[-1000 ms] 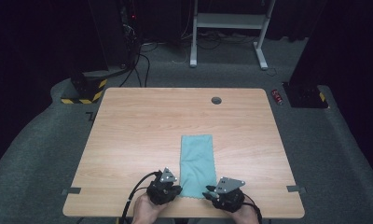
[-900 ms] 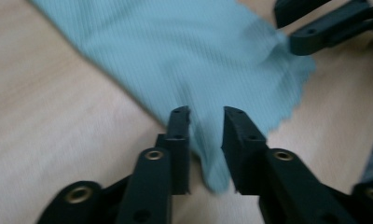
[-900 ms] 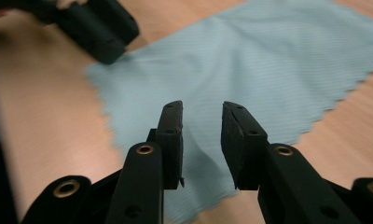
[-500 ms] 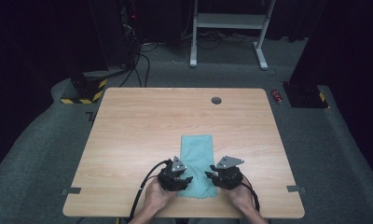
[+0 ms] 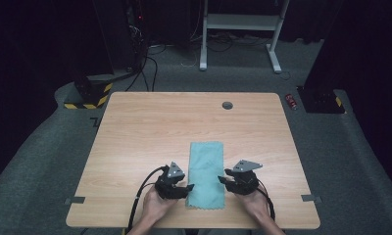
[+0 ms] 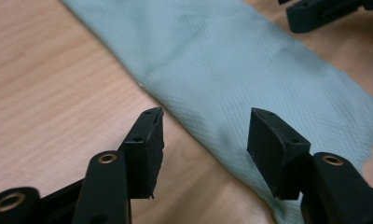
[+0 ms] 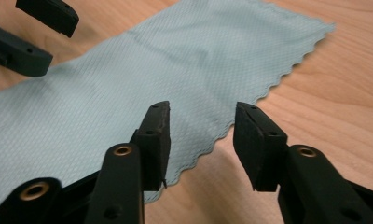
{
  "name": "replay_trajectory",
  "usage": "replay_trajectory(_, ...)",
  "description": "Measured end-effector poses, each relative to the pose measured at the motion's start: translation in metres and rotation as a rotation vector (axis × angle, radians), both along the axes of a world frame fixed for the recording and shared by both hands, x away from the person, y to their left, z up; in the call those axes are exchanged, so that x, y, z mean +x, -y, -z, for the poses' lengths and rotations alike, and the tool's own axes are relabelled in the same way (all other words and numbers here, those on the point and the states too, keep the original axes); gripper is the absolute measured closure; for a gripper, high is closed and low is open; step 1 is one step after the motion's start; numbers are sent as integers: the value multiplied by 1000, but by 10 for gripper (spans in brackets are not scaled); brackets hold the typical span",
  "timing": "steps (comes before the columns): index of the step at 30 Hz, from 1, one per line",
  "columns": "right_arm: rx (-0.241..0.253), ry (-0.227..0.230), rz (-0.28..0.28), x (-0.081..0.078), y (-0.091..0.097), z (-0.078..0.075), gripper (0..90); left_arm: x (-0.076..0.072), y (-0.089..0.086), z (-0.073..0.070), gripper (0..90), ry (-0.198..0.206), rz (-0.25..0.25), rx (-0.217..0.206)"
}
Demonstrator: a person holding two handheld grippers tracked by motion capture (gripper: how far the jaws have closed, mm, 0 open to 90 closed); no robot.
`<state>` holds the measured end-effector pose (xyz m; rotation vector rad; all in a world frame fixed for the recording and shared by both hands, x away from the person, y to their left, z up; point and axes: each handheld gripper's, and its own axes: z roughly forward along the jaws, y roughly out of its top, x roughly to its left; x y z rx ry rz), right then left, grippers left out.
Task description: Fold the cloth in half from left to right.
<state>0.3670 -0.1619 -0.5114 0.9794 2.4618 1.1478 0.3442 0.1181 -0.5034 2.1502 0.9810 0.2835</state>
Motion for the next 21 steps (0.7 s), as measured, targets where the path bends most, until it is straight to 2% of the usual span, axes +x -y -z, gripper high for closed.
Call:
replay_trajectory(3,38,6,38,4,4,-1,543,14,-6,-2,457,-13,-48,-33)
replay_trajectory(5,34,19,64,7,6,-3,536,24,-9,-2,457,-18,-77,-56)
replay_trajectory(7,40,27,85,10,8,-8,525,36,-10,-1,453,-34,-101,-58)
replay_trajectory(9,55,17,97,15,9,-13,517,46,-11,-1,449,-37,-121,-76)
replay_trajectory(11,54,13,111,21,9,-16,507,57,-11,0,447,-45,-137,-72)
replay_trajectory(13,56,16,131,25,9,-17,506,63,-11,0,447,-23,-155,-82)
replay_trajectory(16,57,1,134,32,6,-15,510,74,-9,0,447,-30,-164,-66)
replay_trajectory(18,58,-6,134,36,4,-15,520,80,-8,1,443,-23,-182,-86)
replay_trajectory(21,63,0,139,42,1,-15,545,89,-5,1,431,-32,-183,-56)
